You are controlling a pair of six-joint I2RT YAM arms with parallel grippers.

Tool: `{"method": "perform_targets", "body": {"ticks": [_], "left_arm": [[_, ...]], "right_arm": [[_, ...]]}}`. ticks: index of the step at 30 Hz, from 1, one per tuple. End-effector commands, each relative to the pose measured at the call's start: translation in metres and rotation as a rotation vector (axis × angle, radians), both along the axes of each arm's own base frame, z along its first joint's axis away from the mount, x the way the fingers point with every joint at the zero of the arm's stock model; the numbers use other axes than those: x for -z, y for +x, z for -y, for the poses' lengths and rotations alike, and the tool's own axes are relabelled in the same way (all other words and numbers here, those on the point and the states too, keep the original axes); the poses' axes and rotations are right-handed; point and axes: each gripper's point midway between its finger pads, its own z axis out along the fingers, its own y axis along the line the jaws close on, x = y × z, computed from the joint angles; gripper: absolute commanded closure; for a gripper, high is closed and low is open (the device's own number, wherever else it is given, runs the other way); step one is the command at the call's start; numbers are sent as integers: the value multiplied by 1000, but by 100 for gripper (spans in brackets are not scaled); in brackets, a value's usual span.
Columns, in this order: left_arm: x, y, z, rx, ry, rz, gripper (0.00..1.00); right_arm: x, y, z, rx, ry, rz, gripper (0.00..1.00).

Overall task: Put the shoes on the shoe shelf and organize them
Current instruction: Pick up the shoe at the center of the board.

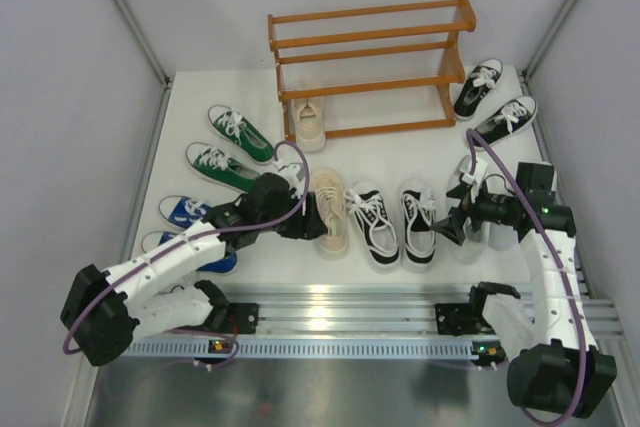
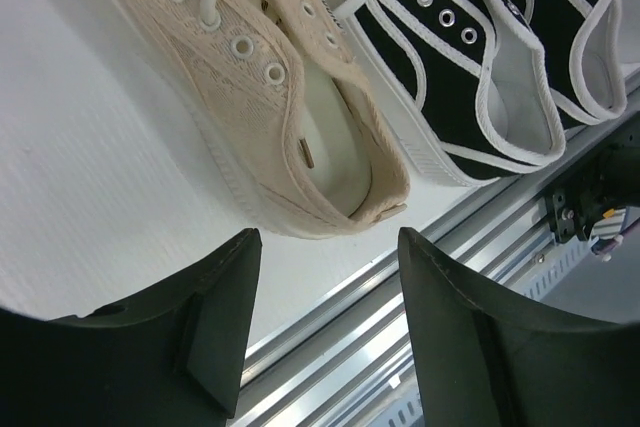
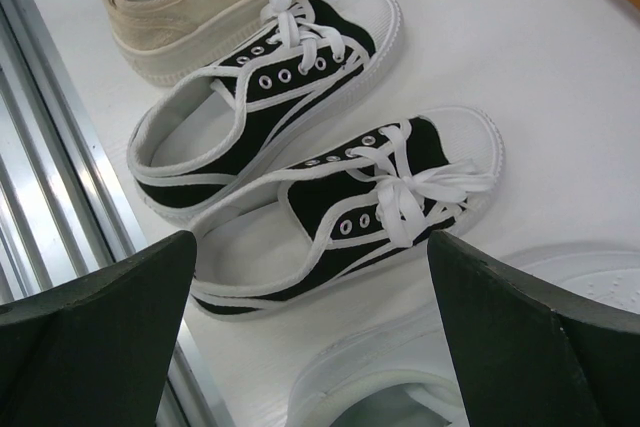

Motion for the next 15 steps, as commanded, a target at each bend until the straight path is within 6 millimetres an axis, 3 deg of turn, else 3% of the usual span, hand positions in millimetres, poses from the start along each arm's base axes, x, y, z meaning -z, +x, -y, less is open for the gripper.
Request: {"method": "perform_targets", "body": {"ticks": [1,7,15], "left_arm": [[5,6,-1,-138,-1,-16,37],[16,7,13,-150,17,-49,37],[32,31,24,-228,106,-26,42]], "right_arm": [[-7,6,-1,-19,6,47,1],[-7,6,0,-19,4,45,1],[-7,5,0,-17,1,50,1]]}}
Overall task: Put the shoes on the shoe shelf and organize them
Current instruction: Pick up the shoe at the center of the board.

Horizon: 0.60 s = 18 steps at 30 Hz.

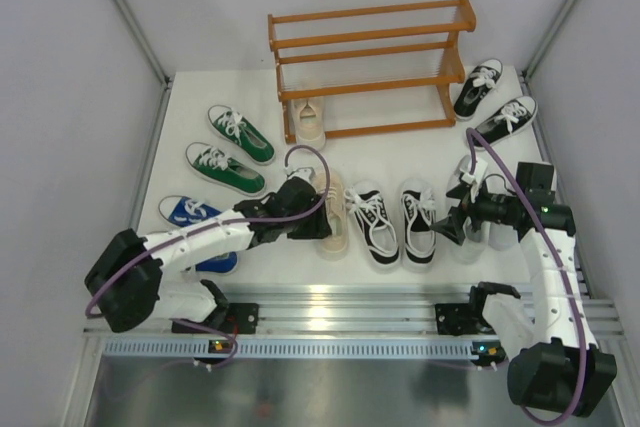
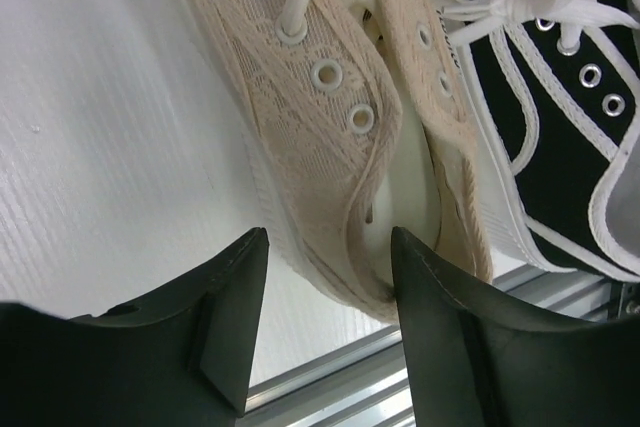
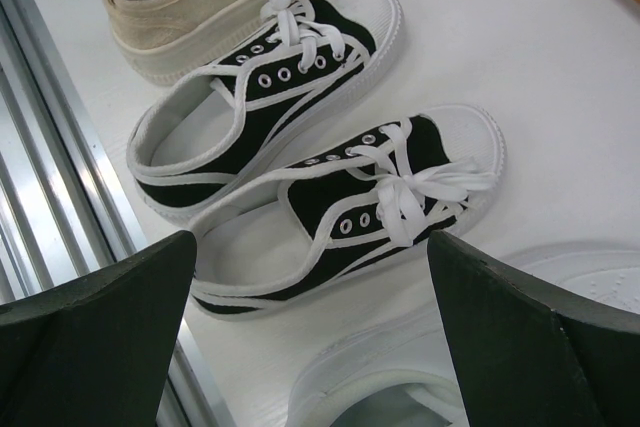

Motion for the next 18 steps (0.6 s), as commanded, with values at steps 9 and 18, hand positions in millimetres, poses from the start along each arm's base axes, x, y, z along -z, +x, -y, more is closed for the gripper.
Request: {"method": "perform_targets", "body": {"ticks": [9,18], "left_arm": [[-7,34,17,-91,52,149,100],[-65,35,39,-18,-74,239,100]], "right_arm": [[-10,-2,-6,-66,15,76,1],[-25,-71,-47,-608,20,272,1]]}}
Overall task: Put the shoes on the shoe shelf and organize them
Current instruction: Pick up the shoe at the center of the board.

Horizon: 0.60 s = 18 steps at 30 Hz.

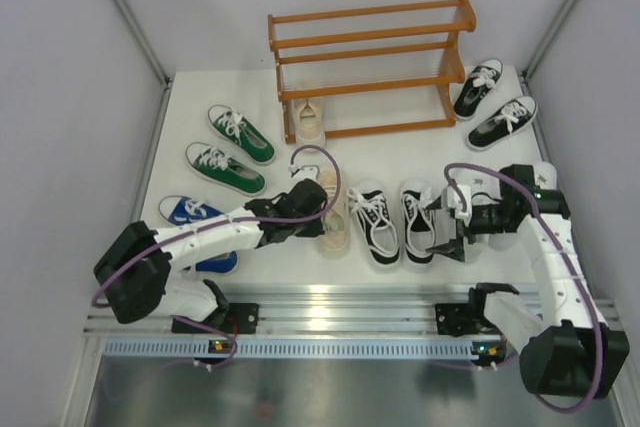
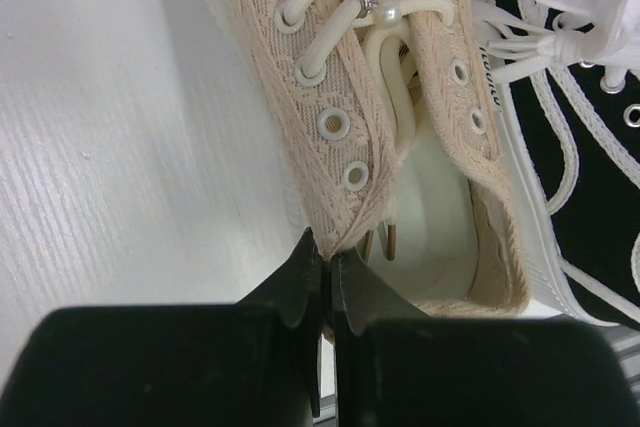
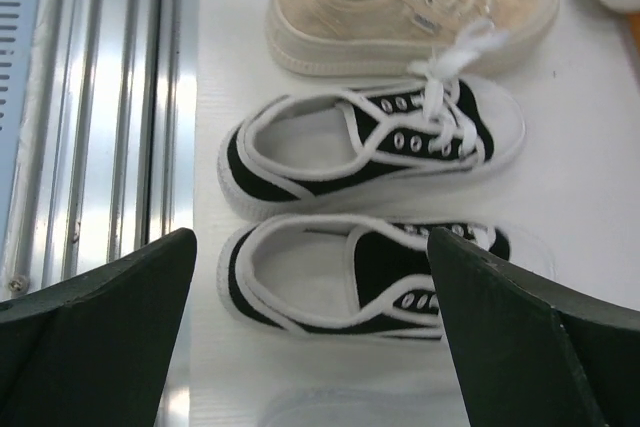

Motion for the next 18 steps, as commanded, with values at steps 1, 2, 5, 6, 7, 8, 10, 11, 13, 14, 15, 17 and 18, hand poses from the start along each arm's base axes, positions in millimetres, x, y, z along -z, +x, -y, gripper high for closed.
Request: {"method": "perform_targets", "body": {"ticks": [1,2,5,6,7,8,10,11,13,14,15,17,18], "left_arm": [[-78,18,41,61,-209,162,100],[-86,17,43,65,-226,170,100],[-99,19,47,63,-247,196,100],[-110,22,51,62,-261,217,100],[-115,25,51,59,-260,231,100],[-122,31,51,51,-251,263,100],[-136,43,54,32,-243,304,100],[-140,48,53,29,-223,330,100],[-153,65,53,-11,-196,383,100],[-149,71,55,-7,-166,389,100],[-152,81,53,-24,-156,401,100],[-156,97,59,-30,-146,409,100],[-156,107,57,-38,-145,399,100]], "right_arm": [[-35,-28,-26,-279,39,132,1],[-37,-34,-34,-351,25,148,1],[-55,-28,-48,-400,29,165,1],[-59,-22,-52,-398,31,177,1],[-63,-20,-56,-407,38,181,2],[-67,-17,-59,-403,52,185,2],[-68,-11,-63,-376,71,182,1],[-68,-10,-64,-368,82,183,1],[-61,-10,-64,-340,87,178,0],[-58,-9,-62,-320,73,179,1],[-57,-10,-60,-288,69,172,1],[-46,-6,-56,-245,42,178,1],[-46,-9,-54,-217,43,170,0]]}}
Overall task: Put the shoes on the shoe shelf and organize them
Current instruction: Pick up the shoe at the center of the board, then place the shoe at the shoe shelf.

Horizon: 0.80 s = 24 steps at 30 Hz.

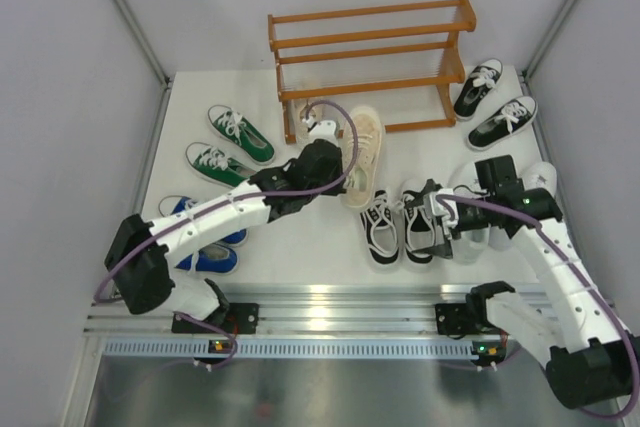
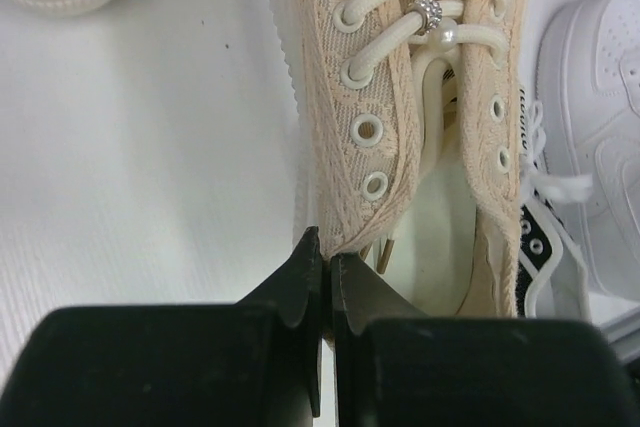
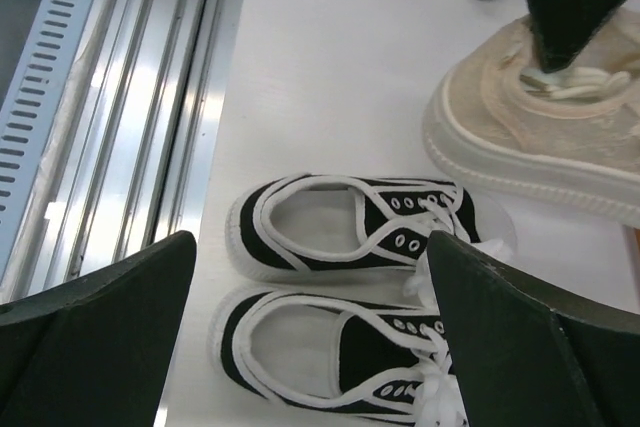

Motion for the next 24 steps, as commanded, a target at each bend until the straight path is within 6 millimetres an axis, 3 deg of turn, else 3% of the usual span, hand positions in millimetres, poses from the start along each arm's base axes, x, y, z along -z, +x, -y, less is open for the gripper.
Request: {"method": "perform_targets", "body": {"ticks": [1,6,14,24], "left_arm": [[-39,48,8,-56,-57,116,100],[-31,81,13,-54,-39,89,100],[-7,78,14,-15,-24,26,100],[5,121,-5,-71,-7,8,100]], "right_arm": [[-4,7,-1,76,34,35,1],[2,0,7,117,59,15,1],[4,6,17,170,76,-7,0],[3,6,22,187,79,-3,1]]}}
